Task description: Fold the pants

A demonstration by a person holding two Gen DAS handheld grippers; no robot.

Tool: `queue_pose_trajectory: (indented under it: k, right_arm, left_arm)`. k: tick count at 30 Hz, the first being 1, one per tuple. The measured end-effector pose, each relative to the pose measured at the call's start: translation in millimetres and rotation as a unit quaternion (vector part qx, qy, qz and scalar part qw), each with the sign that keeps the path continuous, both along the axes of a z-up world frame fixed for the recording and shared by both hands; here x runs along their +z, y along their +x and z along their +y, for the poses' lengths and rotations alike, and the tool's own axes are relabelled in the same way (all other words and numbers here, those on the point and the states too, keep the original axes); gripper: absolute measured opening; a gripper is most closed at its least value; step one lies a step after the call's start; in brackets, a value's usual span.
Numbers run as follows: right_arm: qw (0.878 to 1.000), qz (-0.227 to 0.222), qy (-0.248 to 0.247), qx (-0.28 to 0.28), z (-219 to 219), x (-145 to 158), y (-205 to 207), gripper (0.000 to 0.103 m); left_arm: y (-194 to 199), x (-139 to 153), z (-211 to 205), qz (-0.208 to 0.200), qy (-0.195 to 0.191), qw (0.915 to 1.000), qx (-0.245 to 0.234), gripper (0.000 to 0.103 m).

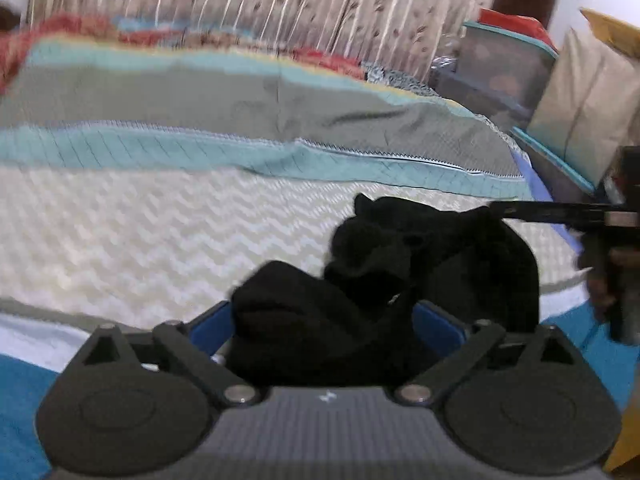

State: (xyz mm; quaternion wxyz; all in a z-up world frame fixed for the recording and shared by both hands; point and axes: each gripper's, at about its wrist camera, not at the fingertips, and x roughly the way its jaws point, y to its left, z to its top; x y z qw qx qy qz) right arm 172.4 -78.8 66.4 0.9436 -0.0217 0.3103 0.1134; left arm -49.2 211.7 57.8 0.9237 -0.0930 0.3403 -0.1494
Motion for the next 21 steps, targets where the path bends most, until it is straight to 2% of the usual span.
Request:
queue_pose_trajectory:
  k: [1, 2, 3, 4, 5, 6, 7, 8, 10, 12, 14, 16, 17, 18, 20, 21]
  right_arm:
    - [0.999, 0.025, -0.003, 0.023, 5.7, -4.4, 15.1, 0.085]
    - [0.997, 0.055, -0.013, 0.048, 15.7, -11.3, 29.6, 0.088]
    - [0.995, 0.075, -0.032, 0.061, 25.5, -18.9, 39.6, 0.088]
    - [0.992, 0.089, -0.066, 0.064, 37.5, -29.8, 49.3, 0.088]
    - [0.99, 0.091, -0.092, 0.058, 44.8, -37.4, 55.2, 0.079]
    - [0.989, 0.089, -0.107, 0.052, 48.1, -40.8, 59.0, 0.049]
    - [0.989, 0.087, -0.114, 0.043, 47.6, -40.5, 62.2, 0.034]
    - [0.992, 0.084, -0.086, 0.028, 40.6, -33.4, 64.8, 0.029]
    - [0.998, 0.06, 0.008, -0.008, 13.5, -6.5, 63.2, 0.025]
    - [0.99, 0.009, 0.125, -0.057, -30.4, 27.4, 49.5, 0.024]
    - [0.965, -0.036, 0.237, -0.11, -83.9, 45.7, 24.5, 0.024]
    - [0.936, -0.062, 0.311, -0.155, -130.8, 49.5, -9.1, 0.024]
    - [0.922, -0.075, 0.336, -0.18, -153.8, 46.4, -33.1, 0.023]
    - [0.915, -0.083, 0.337, -0.204, -168.0, 42.9, -52.7, 0.021]
    - [0.903, -0.087, 0.321, -0.272, -199.3, 25.4, -101.4, 0.021]
    - [0.897, -0.077, 0.312, -0.304, -213.3, 12.6, -125.5, 0.022]
  left_arm:
    - [10.1, 0.7, -7.2, 0.006, -0.004, 1.0, 0.002, 0.084]
    - [14.7, -0.4, -8.7, 0.011, -0.002, 0.9999, 0.005, 0.061]
    - [7.6, -4.8, -2.0, 0.018, 0.005, 0.9998, 0.009, 0.033]
    - [14.4, -6.4, -5.3, 0.028, 0.009, 0.9995, 0.012, 0.022]
    - [28.1, -6.0, -17.5, 0.041, 0.011, 0.9989, 0.017, 0.011]
    - [27.1, -7.9, -14.9, 0.047, 0.009, 0.9986, 0.024, 0.01]
    - [21.5, -6.1, -7.7, 0.043, 0.01, 0.9985, 0.032, 0.01]
    - [15.0, -3.3, 1.7, 0.035, 0.013, 0.9985, 0.039, 0.009]
    - [2.0, 10.7, 25.3, 0.01, 0.006, 0.9979, 0.063, 0.009]
    - [-5.3, 28.1, 51.4, -0.008, -0.018, 0.9955, 0.093, 0.009]
    - [-11.8, 39.3, 81.5, -0.016, -0.046, 0.9905, 0.128, 0.009]
    - [-20.6, 43.1, 108.9, -0.021, -0.091, 0.9847, 0.147, 0.009]
    - [-20.4, 46.2, 117.9, -0.02, -0.107, 0.9819, 0.155, 0.009]
    - [-18.7, 48.1, 124.7, -0.017, -0.107, 0.9796, 0.17, 0.009]
    - [-20.2, 42.4, 134.7, 0.0, -0.097, 0.9779, 0.185, 0.008]
    - [-22.5, 34.6, 139.4, 0.018, -0.104, 0.9776, 0.182, 0.008]
